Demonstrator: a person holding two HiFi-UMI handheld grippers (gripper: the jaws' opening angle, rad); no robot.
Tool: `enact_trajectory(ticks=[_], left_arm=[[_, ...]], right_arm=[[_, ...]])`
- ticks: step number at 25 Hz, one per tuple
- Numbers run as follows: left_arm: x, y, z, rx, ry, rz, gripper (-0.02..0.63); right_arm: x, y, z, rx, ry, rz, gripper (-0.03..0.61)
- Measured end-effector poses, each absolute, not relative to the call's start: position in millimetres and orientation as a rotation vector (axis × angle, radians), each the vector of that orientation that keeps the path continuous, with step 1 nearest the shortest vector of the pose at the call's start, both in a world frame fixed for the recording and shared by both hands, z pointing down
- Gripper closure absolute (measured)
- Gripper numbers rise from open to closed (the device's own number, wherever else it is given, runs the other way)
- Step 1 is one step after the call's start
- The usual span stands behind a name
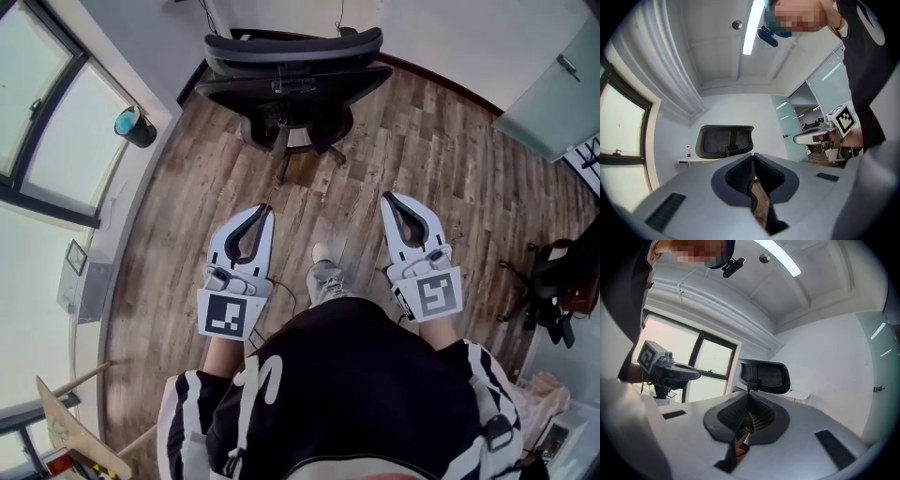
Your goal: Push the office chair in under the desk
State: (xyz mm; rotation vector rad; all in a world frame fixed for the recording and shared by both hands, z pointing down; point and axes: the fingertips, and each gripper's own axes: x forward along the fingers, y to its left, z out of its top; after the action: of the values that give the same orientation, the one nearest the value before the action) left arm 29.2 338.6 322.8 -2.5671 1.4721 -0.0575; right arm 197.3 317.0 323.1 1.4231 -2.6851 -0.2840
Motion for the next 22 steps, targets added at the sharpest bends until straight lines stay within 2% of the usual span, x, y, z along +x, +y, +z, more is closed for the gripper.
enact_trajectory(ticks=[22], left_arm=[[20, 216, 316, -2.528, 1.522, -0.109, 0.591]], right_arm=[[194, 187, 319, 1.401, -2.709, -0.23, 0.569]])
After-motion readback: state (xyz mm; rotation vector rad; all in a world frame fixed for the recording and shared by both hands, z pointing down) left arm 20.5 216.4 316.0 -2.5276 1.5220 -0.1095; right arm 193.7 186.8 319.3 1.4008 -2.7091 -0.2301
